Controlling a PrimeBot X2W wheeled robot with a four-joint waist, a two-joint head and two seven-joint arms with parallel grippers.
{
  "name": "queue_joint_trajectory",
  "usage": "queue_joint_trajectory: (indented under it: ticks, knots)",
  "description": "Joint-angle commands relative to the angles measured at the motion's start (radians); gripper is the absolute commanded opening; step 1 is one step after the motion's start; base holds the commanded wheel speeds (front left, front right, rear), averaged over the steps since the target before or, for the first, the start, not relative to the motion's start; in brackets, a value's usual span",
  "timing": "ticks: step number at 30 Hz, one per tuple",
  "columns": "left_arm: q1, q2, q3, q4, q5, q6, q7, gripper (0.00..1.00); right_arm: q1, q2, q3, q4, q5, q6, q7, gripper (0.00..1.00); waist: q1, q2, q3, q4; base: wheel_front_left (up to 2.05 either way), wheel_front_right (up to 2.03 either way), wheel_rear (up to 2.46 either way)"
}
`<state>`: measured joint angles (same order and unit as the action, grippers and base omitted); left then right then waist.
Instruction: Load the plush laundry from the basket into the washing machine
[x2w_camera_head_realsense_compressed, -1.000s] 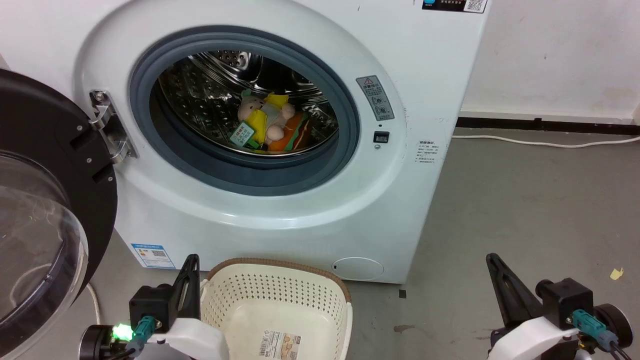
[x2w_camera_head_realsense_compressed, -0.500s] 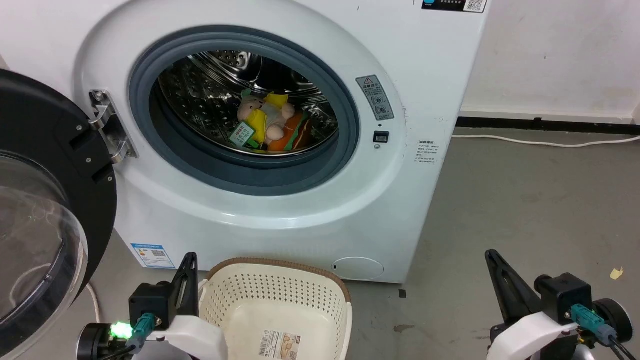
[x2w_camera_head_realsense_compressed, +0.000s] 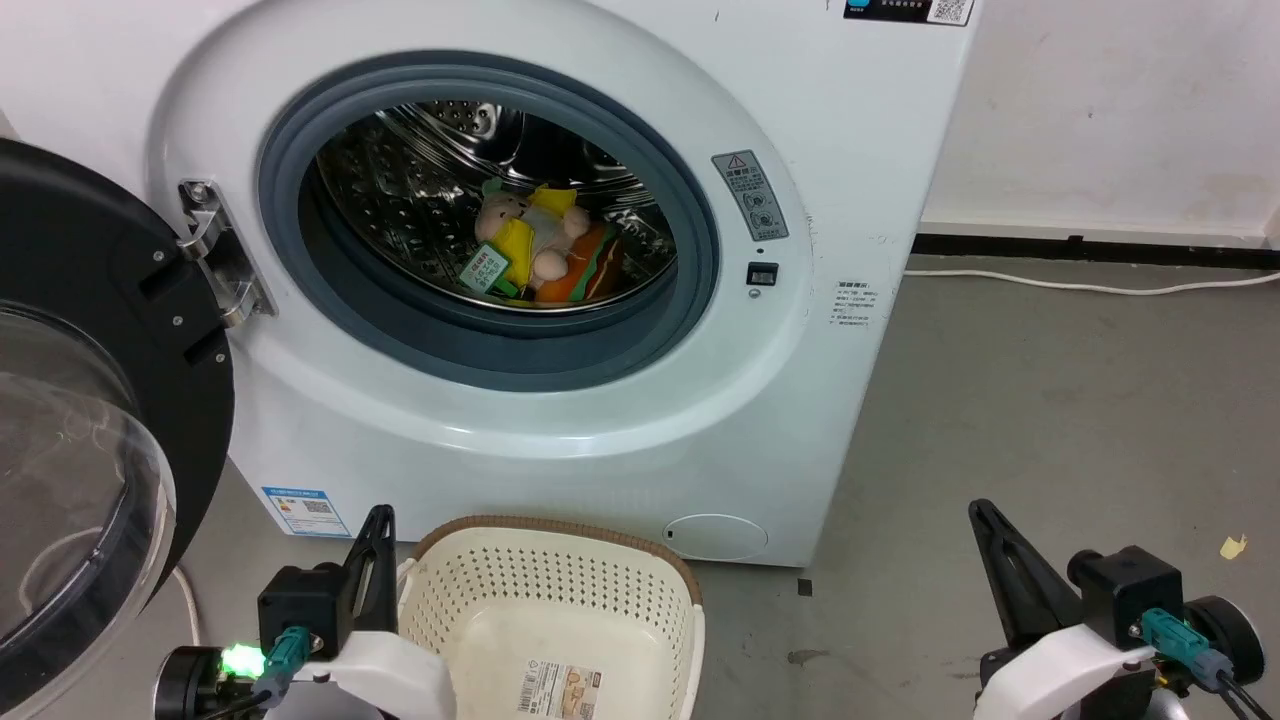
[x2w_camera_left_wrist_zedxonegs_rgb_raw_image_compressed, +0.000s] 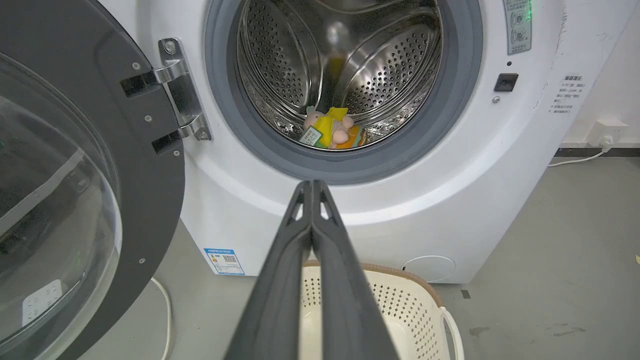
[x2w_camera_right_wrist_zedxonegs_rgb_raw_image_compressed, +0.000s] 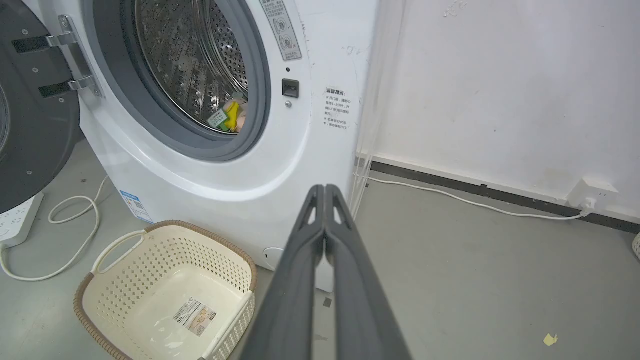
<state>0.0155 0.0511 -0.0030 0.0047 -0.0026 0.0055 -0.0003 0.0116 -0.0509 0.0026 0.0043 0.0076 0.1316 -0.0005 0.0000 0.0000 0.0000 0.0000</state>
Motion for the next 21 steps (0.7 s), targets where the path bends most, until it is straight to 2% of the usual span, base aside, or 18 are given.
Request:
queue_joint_trajectory:
  ticks: [1,21]
  knots:
    - [-0.015,-0.001,0.003,-0.005,0.003,-0.005,0.000,0.00,-0.012,0.001,-0.003,-0.004,-0.008,-0.001,0.000,0.00,0.0000,0.0000,0.000,0.000,0.00,0.00,0.00]
    - [-0.015,-0.001,0.003,-0.005,0.003,-0.005,0.000,0.00,-0.012,0.001,-0.003,-0.004,-0.008,-0.001,0.000,0.00,0.0000,0.0000,0.000,0.000,0.00,0.00,0.00]
